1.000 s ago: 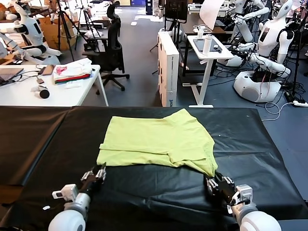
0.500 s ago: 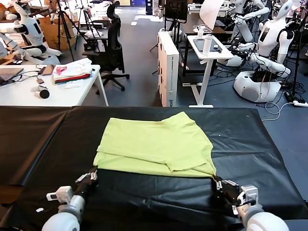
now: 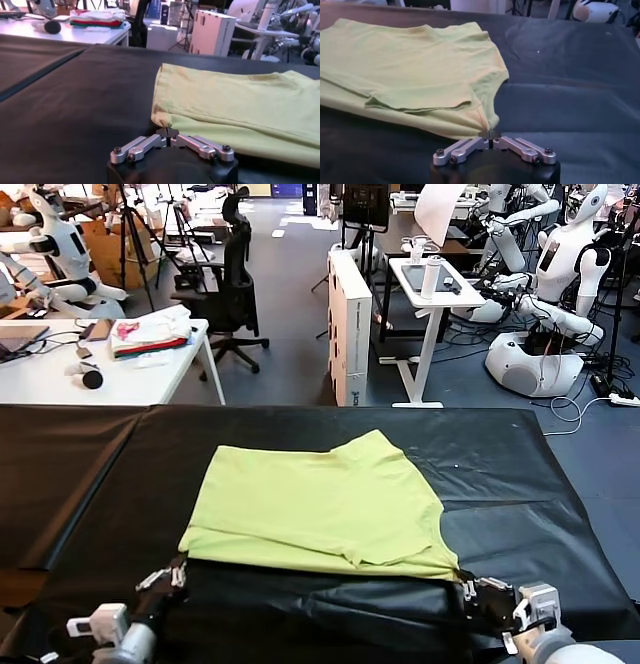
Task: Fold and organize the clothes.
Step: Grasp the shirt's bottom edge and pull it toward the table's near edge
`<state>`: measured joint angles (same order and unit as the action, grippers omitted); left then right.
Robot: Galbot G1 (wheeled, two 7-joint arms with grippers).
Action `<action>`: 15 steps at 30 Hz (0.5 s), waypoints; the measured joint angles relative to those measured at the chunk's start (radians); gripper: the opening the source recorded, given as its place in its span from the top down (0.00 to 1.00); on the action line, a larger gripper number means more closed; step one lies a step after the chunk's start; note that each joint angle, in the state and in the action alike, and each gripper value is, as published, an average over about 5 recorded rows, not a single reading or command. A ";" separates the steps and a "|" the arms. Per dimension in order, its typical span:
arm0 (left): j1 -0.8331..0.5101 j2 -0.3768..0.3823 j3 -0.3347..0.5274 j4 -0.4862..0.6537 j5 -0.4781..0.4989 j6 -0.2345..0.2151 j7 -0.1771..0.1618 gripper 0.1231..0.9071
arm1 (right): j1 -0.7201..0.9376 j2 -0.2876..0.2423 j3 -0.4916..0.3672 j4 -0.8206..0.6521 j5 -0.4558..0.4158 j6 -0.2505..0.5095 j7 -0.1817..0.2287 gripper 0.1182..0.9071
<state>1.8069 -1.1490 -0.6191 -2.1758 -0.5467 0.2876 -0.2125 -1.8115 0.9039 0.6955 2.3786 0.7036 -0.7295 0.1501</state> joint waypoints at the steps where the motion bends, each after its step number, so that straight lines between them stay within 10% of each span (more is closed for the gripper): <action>1: 0.006 -0.002 0.000 -0.004 0.002 0.002 -0.003 0.81 | -0.003 -0.003 0.004 0.007 0.005 -0.004 0.000 0.61; 9: 0.033 -0.004 -0.021 -0.023 0.038 0.041 -0.024 0.17 | 0.037 -0.026 0.048 0.036 0.106 -0.007 0.029 0.05; 15: 0.007 0.007 -0.064 -0.030 -0.026 0.066 -0.048 0.00 | 0.185 -0.030 0.038 -0.041 0.145 -0.007 0.036 0.00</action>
<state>1.8136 -1.1416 -0.6835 -2.2056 -0.5730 0.3537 -0.2607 -1.6260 0.8742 0.7331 2.3375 0.8490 -0.7365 0.1863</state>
